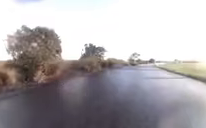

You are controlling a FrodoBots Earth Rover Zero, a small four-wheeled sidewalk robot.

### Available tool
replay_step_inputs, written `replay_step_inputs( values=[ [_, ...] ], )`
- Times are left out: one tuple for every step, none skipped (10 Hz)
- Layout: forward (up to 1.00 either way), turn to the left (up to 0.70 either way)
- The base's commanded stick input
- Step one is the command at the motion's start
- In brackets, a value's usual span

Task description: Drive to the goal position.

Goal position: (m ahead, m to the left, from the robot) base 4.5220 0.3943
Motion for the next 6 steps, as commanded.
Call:
replay_step_inputs(
  values=[
    [0.45, -0.27],
    [0.45, -0.27],
    [0.45, -0.27],
    [0.45, -0.27],
    [0.45, -0.27],
    [0.45, -0.27]
  ],
)
